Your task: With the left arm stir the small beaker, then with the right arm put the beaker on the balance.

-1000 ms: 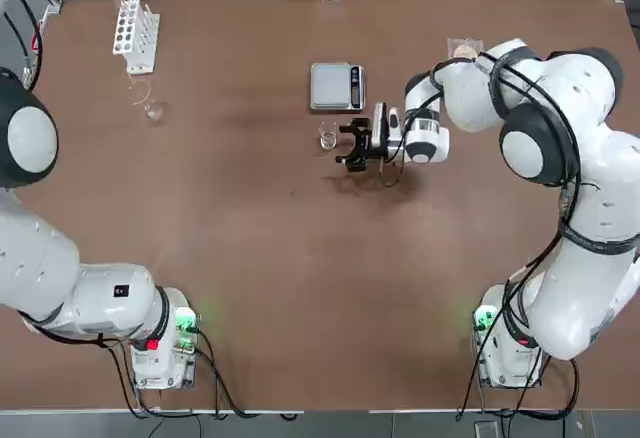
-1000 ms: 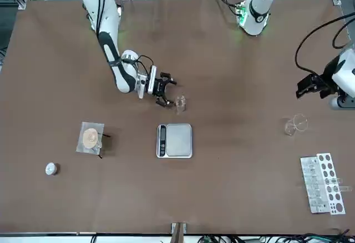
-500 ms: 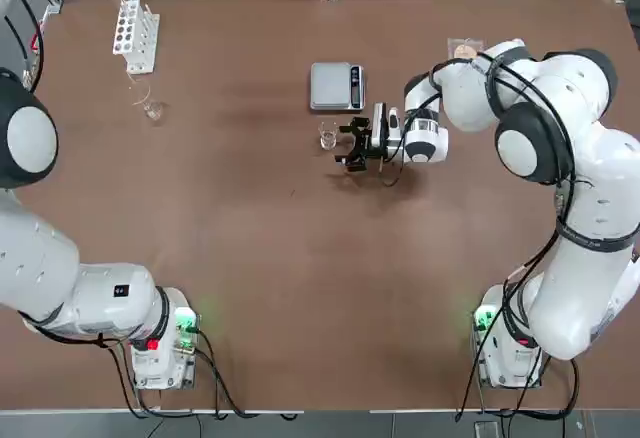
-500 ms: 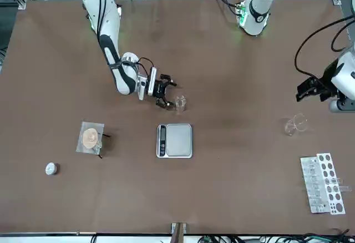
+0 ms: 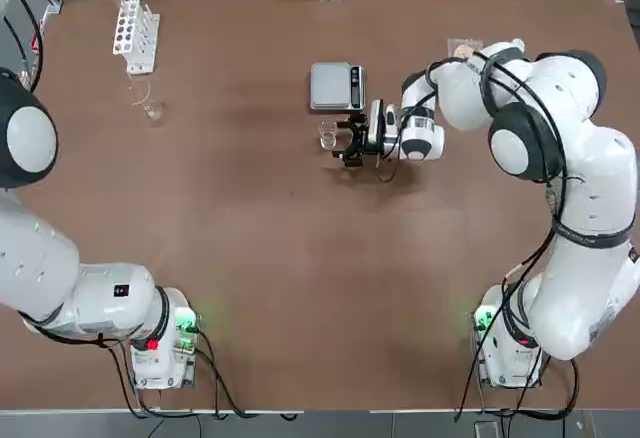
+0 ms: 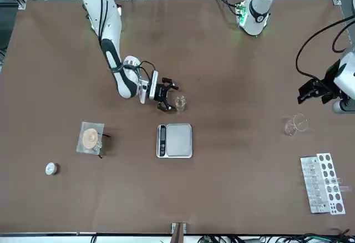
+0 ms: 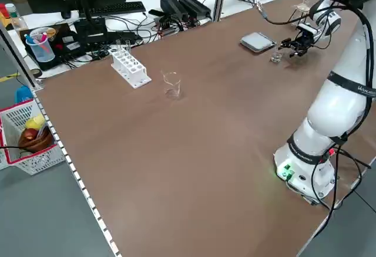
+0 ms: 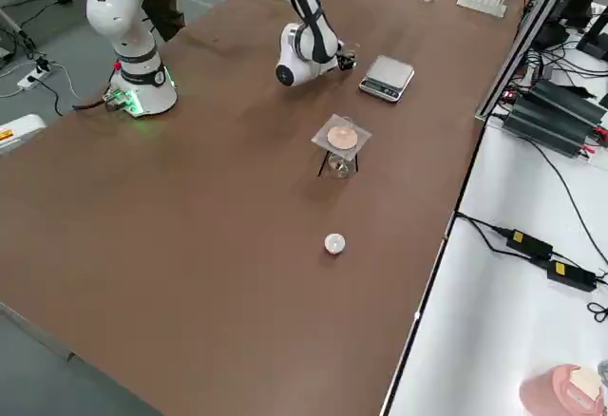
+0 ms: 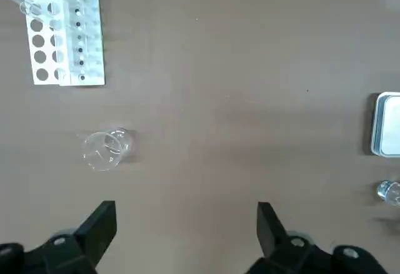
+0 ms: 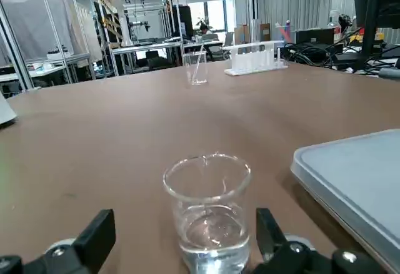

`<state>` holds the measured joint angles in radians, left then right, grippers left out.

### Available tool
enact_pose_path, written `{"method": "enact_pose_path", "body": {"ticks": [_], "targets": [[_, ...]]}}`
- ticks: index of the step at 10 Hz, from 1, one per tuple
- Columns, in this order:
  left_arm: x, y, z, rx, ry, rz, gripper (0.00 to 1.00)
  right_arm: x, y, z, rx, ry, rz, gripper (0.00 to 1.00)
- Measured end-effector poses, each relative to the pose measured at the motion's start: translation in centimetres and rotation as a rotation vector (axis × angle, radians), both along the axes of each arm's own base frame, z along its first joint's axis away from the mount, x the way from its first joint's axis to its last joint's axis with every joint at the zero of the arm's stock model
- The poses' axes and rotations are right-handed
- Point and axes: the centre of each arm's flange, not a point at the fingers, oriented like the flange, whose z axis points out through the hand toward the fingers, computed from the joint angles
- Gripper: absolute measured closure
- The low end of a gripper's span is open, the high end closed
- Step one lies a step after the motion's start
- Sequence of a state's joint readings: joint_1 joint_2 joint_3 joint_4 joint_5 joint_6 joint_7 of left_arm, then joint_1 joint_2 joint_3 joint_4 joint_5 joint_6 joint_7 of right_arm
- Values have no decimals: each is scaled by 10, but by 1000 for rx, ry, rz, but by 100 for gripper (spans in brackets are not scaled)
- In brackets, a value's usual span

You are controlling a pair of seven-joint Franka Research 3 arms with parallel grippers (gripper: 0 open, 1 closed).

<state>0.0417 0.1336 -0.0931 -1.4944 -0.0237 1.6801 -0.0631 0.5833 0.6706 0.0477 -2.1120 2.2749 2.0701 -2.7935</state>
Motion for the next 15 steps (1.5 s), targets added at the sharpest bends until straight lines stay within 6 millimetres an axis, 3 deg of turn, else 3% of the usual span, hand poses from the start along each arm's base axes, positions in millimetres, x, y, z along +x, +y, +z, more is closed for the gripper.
{"method": "enact_pose_path", "body": {"ticks": [5,11,14,15], "targets": [[10,7,-13,-2,-17,13,1,3,14,-3,10,-7,-6,1],[10,10,-10,-8,-25,20,1,6,24,-8,16,-13,-5,1],[10,12,-7,-8,-31,22,1,9,28,-8,21,-17,-6,13],[10,13,-7,-8,-31,25,1,10,28,-8,22,-18,-9,29]]}}
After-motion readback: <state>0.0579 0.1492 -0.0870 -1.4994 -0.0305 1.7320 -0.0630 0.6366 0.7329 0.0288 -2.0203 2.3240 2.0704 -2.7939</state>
